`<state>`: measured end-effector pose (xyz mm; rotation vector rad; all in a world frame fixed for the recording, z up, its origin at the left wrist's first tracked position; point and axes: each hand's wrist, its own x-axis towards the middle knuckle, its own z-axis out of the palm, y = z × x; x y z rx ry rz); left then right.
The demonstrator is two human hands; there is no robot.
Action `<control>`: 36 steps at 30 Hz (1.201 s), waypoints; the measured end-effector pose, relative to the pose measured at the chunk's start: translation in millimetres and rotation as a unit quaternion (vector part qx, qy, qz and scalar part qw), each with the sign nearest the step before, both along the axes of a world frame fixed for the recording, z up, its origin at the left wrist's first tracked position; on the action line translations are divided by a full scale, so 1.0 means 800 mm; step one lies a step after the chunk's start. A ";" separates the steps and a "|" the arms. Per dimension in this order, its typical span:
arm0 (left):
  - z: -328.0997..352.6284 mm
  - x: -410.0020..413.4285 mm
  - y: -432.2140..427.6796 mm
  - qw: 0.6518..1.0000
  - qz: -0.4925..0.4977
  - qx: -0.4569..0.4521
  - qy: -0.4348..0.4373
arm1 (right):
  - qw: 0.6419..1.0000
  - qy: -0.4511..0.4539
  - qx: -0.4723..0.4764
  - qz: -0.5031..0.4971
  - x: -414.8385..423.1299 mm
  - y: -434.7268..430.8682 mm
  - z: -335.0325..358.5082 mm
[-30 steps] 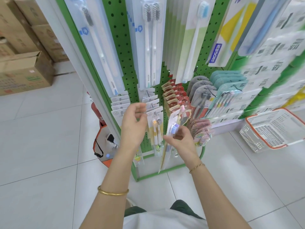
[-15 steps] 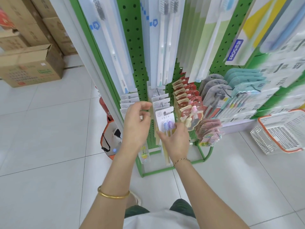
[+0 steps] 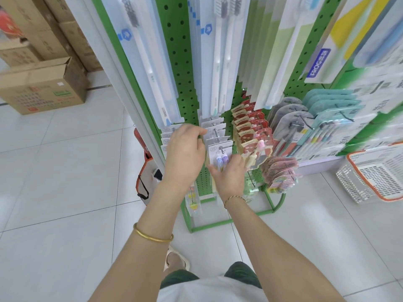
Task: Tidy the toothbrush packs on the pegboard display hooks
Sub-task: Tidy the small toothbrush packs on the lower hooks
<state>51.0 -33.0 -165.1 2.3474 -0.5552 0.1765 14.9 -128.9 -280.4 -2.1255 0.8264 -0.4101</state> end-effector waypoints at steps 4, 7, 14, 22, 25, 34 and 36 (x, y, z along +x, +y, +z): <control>0.000 0.021 -0.015 0.992 -0.021 0.119 -0.037 | 1.000 0.001 0.011 0.008 -0.002 0.002 0.001; -0.001 0.039 -0.028 0.971 -0.009 0.232 -0.058 | 1.000 0.020 0.009 0.014 -0.005 0.003 0.005; 0.001 0.071 -0.050 0.932 -0.007 0.357 -0.056 | 0.995 0.084 -0.029 0.033 -0.028 -0.002 0.026; -0.005 0.096 -0.069 0.978 0.083 0.176 0.082 | 0.994 0.022 -0.106 0.026 -0.058 -0.011 0.070; 0.003 0.098 -0.070 0.979 0.094 0.124 0.131 | 0.995 0.005 -0.102 0.015 -0.061 -0.014 0.075; 0.017 0.085 -0.069 0.981 0.094 0.110 0.127 | 0.994 -0.010 -0.103 0.016 -0.063 -0.004 0.078; 0.016 0.082 -0.069 0.985 0.102 0.100 0.098 | 0.994 -0.017 -0.108 0.017 -0.062 -0.002 0.079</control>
